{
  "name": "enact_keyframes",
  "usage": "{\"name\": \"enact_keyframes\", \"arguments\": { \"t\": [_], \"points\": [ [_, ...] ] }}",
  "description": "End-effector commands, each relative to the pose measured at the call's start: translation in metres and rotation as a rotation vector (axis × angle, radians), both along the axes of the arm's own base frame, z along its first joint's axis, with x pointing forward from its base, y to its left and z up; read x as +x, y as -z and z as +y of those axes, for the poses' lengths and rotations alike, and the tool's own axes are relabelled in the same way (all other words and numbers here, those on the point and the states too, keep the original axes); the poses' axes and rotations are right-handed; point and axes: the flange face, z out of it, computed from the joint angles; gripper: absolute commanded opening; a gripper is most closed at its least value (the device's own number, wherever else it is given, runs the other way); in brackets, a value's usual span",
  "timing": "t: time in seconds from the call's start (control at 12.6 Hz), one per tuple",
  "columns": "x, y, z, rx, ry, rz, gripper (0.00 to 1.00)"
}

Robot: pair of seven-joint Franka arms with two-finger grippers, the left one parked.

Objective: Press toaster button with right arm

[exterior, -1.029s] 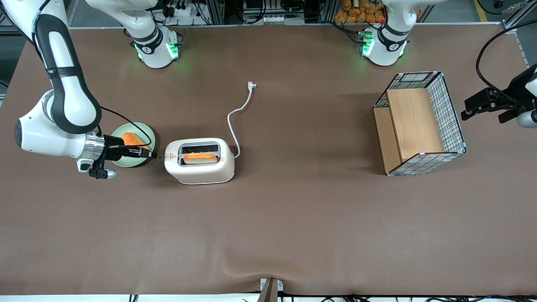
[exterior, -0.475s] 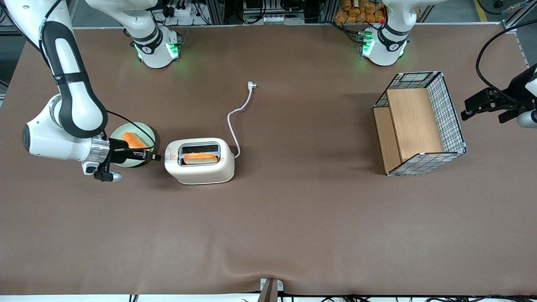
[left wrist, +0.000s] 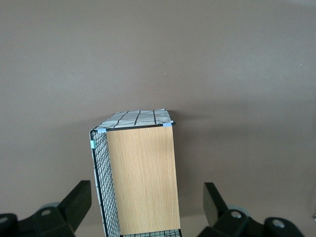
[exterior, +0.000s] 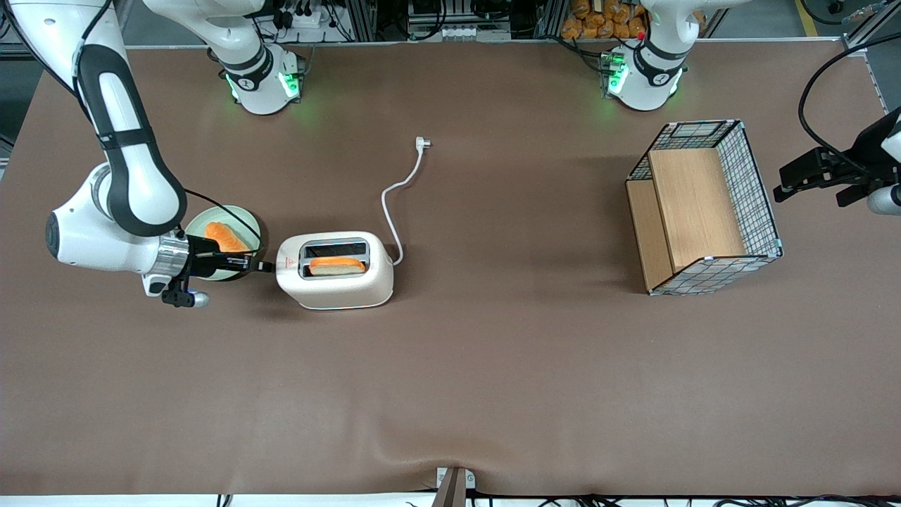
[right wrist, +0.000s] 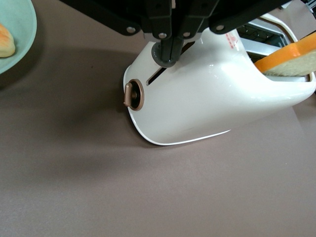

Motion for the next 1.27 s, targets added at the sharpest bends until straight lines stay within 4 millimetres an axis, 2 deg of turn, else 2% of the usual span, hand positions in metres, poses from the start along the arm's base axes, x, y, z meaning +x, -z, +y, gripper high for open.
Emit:
{"name": "enact_keyframes", "arguments": {
  "t": [0.0, 0.63, 0.79, 1.19],
  "points": [
    [0.005, 0.012, 0.001, 0.014, -0.014, -0.026, 0.0],
    [0.004, 0.034, 0.0, 0.02, -0.024, -0.032, 0.0],
    [0.002, 0.049, -0.004, 0.051, -0.047, -0.045, 0.0],
    [0.001, 0.063, -0.007, 0.057, -0.057, -0.049, 0.0]
  ]
}}
